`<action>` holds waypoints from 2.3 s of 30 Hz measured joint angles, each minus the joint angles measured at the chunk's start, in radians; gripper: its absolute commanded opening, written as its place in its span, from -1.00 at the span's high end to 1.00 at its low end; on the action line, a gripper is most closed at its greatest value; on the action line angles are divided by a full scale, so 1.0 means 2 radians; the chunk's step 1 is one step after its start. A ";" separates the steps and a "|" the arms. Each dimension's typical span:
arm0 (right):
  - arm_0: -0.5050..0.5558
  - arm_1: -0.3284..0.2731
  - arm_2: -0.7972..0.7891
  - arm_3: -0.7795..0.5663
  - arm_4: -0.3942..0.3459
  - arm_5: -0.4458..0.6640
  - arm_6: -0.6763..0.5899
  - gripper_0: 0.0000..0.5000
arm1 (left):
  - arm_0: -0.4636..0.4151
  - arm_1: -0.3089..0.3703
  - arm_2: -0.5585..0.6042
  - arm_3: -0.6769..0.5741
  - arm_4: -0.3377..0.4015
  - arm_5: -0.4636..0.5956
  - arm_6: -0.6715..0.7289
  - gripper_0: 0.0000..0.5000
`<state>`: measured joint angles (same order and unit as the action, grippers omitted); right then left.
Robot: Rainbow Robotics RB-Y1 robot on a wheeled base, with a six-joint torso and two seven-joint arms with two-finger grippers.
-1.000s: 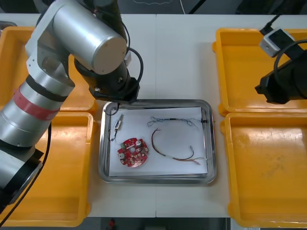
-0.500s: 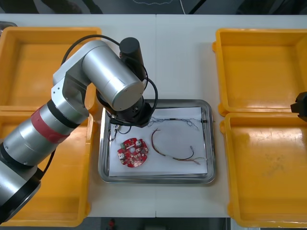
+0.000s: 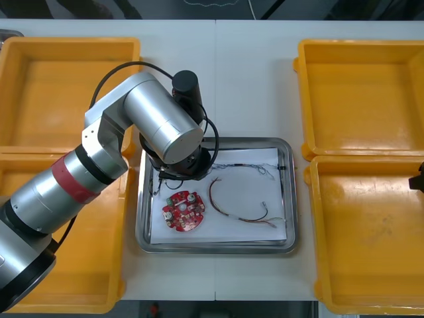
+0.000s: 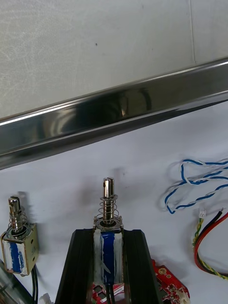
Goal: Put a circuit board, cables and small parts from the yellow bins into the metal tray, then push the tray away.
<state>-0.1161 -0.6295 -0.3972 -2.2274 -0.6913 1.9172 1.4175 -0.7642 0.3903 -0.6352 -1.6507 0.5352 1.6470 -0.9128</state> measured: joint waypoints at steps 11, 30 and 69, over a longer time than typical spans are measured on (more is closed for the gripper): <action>0.017 -0.001 0.000 0.004 -0.017 0.000 0.000 -1.00 | 0.000 0.000 -0.006 0.000 -0.005 -0.004 0.000 -1.00; 0.024 -0.023 0.000 0.004 -0.075 0.000 -0.019 -1.00 | 0.001 0.000 0.089 -0.108 0.015 0.127 0.000 -1.00; -0.245 -0.015 0.434 -0.025 -0.077 0.000 -0.030 -1.00 | 0.211 0.222 0.437 -0.272 0.210 0.133 -0.001 -1.00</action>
<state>-0.6070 -0.6593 0.4717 -2.2769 -0.8457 1.9173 1.3575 -0.3425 0.8348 0.2383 -2.1957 0.9543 1.9135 -0.9156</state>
